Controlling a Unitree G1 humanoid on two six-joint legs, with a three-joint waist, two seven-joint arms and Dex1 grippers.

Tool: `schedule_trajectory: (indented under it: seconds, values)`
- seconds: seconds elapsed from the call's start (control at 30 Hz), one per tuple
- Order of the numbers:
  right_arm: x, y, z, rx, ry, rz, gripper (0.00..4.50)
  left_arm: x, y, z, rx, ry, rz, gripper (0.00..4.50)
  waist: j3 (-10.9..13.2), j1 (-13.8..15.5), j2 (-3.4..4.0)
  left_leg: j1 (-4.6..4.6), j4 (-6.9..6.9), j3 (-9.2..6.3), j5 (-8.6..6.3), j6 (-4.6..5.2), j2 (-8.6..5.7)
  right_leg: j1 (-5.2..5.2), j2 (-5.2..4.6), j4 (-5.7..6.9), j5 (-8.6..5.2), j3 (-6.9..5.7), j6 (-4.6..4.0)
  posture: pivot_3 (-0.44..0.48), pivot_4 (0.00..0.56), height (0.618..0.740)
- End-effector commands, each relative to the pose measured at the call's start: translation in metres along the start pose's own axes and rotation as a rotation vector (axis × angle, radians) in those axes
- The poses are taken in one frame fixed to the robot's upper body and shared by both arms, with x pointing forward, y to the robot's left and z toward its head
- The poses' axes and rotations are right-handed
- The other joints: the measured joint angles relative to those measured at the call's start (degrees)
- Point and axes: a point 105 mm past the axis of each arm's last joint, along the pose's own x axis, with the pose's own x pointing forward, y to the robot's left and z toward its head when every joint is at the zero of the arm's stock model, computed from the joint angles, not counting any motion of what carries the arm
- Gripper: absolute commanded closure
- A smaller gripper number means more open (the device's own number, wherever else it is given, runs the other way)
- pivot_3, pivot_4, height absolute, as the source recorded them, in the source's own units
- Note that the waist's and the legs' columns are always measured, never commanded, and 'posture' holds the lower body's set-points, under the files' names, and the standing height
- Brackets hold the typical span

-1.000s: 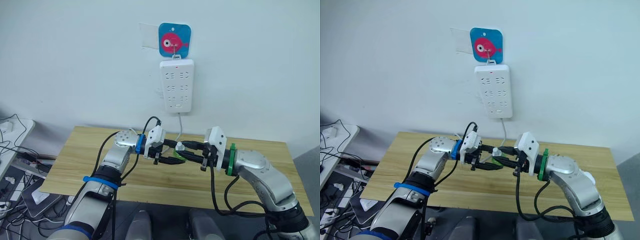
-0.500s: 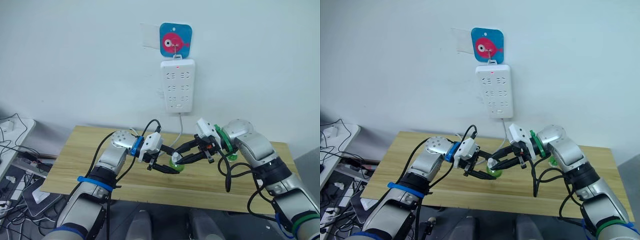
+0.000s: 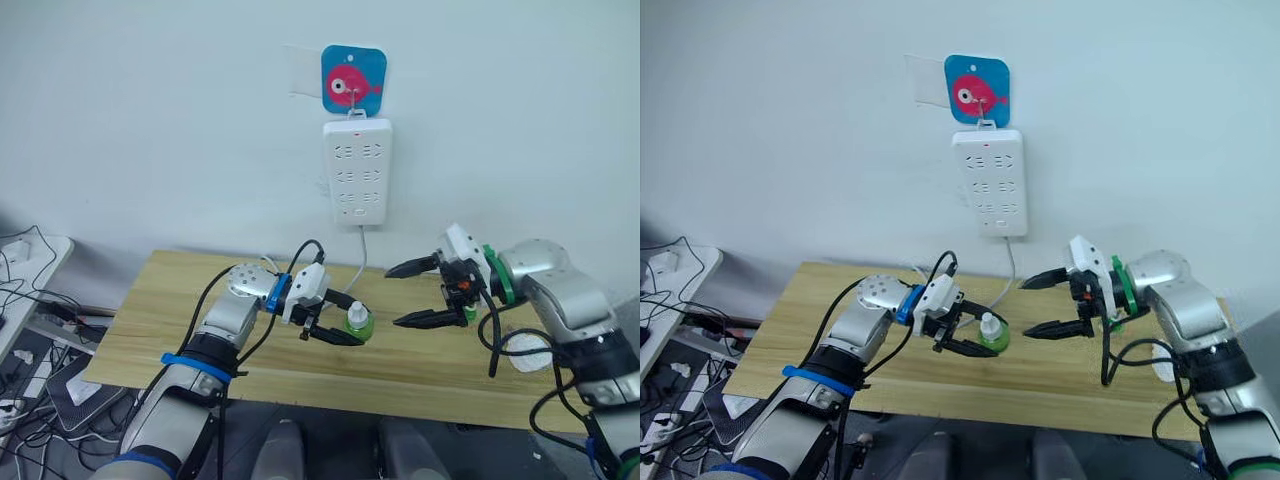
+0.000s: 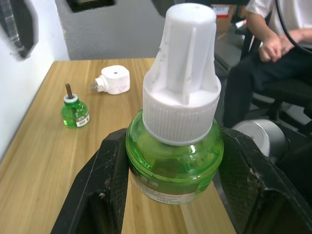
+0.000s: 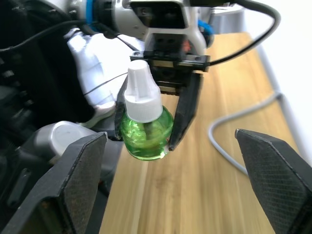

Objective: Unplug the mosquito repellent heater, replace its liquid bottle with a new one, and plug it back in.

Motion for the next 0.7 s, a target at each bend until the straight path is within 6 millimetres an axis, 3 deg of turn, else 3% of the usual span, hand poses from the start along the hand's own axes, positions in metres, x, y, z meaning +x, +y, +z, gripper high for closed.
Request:
schedule_trajectory:
  seconds: [0.03,0.23,0.5,0.7]
  values:
    - [0.0,0.012,0.012,-0.032,-0.06,-0.145,0.01,-0.005,0.012,0.008,0.023,-0.031,0.078,2.26,0.0,-0.2,0.0,0.0,0.01,0.0,0.0,0.0,0.0,0.0,0.01,0.01,0.0,0.0,0.0,0.001,0.173,0.74]
    - [0.018,0.023,0.013,0.006,-0.134,-0.305,0.01,-0.011,0.019,0.005,0.012,-0.029,0.147,2.26,0.0,-1.1,0.0,0.08,0.02,0.06,0.01,0.0,0.01,0.0,0.06,0.12,0.0,0.12,0.0,-0.016,0.174,0.74]
    - [0.051,0.012,0.013,-0.021,-0.145,-0.37,0.01,-0.011,0.019,0.002,0.032,-0.002,0.145,2.26,0.0,-1.3,0.0,0.08,0.0,0.06,0.01,-0.01,0.01,0.0,0.06,0.1,0.0,0.11,0.0,-0.007,0.167,0.74]
    - [0.059,0.0,0.018,-0.035,-0.16,-0.401,0.01,-0.012,0.022,0.004,0.031,-0.005,0.157,2.26,0.0,-1.3,0.0,0.08,-0.01,0.04,0.01,-0.01,0.0,0.0,0.06,0.08,0.0,0.09,0.0,-0.002,0.163,0.74]
